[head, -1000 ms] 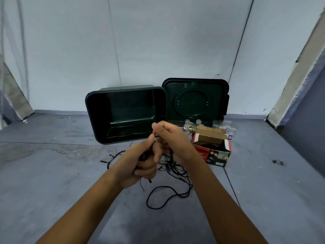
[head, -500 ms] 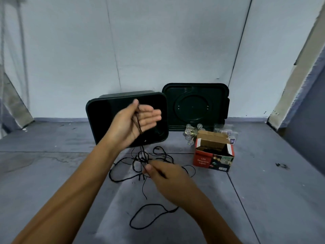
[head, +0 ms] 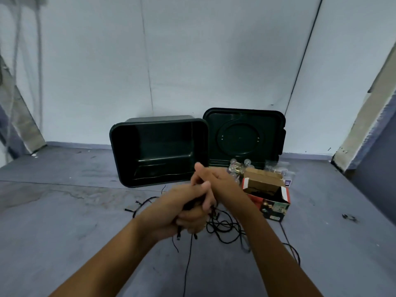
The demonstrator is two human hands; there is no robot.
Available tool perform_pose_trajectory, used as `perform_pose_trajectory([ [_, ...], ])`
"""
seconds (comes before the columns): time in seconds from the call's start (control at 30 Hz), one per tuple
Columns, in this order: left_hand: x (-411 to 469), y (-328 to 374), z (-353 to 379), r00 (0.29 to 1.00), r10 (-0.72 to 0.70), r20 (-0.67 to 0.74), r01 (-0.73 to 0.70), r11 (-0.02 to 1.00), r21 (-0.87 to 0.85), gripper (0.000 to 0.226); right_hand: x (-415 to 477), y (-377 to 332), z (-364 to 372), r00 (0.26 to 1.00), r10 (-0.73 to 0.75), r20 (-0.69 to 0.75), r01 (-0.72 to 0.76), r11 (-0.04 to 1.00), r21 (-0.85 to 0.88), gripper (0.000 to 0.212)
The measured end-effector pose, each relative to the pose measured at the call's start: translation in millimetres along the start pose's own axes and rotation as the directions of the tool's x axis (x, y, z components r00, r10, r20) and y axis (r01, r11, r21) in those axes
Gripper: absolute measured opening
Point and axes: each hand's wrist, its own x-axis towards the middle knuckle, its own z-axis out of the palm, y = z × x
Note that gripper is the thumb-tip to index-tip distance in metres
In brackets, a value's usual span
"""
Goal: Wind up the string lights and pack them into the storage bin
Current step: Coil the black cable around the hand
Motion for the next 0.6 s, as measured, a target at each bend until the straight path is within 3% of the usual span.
perform_pose_trajectory([
  [0.1, 0.9, 20.8, -7.5, 0.988, 0.151, -0.031, -0.154, 0.973, -0.173, 0.030, -12.4, 19.8, 11.2, 0.987, 0.149, 0.060, -0.160, 0.955, 0.251, 0.043],
  [0.23, 13.9, 47.7, -20.5, 0.915, 0.177, -0.363, -0.288, 0.915, -0.281, 0.039, -32.6, 41.5, 28.2, 0.979, 0.189, 0.080, -0.205, 0.912, 0.356, 0.040],
  [0.4, 28.3, 55.1, -49.6, 0.819, 0.205, -0.536, -0.410, 0.863, -0.295, 0.049, -52.3, 40.5, 39.3, 0.986, 0.161, -0.047, -0.154, 0.981, 0.116, 0.029],
  [0.5, 32.1, 42.7, -55.6, 0.811, 0.161, -0.562, -0.353, 0.902, -0.250, 0.054, -54.3, 20.7, 37.1, 0.996, 0.091, -0.022, -0.092, 0.995, -0.050, 0.027],
  [0.6, 32.7, 27.9, -48.5, 0.810, 0.138, -0.570, -0.239, 0.965, -0.107, 0.041, -47.3, -0.8, 28.7, 0.999, -0.032, 0.009, 0.033, 0.928, -0.370, 0.026],
])
